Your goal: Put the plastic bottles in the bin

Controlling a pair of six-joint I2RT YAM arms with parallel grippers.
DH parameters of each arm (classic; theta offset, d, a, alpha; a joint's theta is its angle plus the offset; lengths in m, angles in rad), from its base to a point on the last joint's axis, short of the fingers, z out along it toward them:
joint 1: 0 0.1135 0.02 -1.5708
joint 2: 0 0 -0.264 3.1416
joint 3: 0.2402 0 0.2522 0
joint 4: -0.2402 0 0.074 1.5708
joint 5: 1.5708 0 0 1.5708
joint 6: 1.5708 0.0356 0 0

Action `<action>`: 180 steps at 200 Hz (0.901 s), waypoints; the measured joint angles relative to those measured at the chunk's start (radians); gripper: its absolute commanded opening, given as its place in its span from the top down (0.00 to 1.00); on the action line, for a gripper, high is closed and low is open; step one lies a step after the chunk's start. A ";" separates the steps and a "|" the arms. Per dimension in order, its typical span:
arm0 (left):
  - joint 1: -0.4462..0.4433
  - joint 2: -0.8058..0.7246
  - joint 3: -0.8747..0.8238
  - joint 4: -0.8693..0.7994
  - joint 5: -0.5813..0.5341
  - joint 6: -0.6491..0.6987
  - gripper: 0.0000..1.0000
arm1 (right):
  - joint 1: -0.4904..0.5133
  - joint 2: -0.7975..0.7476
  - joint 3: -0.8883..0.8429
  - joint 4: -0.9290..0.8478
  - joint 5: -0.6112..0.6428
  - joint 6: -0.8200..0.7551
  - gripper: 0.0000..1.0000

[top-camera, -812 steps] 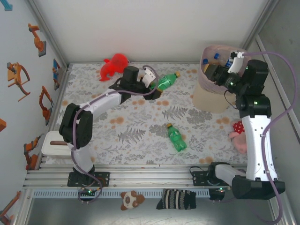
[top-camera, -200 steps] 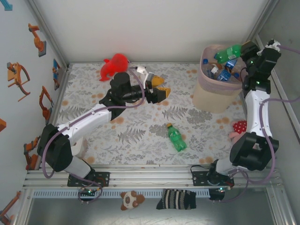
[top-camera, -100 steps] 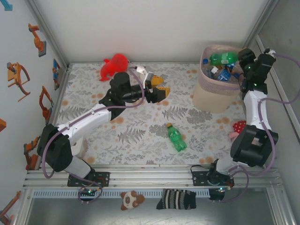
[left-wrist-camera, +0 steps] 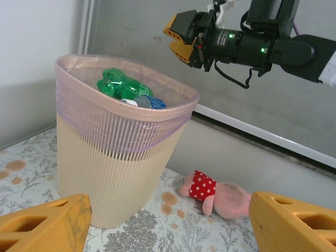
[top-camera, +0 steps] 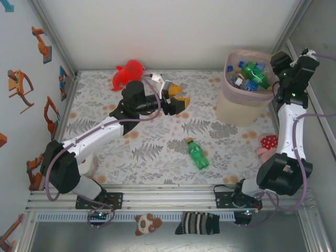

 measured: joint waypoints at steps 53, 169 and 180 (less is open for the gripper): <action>-0.004 0.002 0.001 -0.058 -0.006 0.020 0.23 | 0.000 0.125 0.105 -0.069 -0.201 -0.026 0.65; -0.033 0.040 0.018 -0.209 -0.037 0.089 0.23 | 0.062 0.319 0.262 -0.266 -0.315 -0.140 0.70; -0.035 0.042 0.022 -0.215 -0.037 0.092 0.23 | 0.062 0.298 0.254 -0.310 -0.278 -0.177 0.70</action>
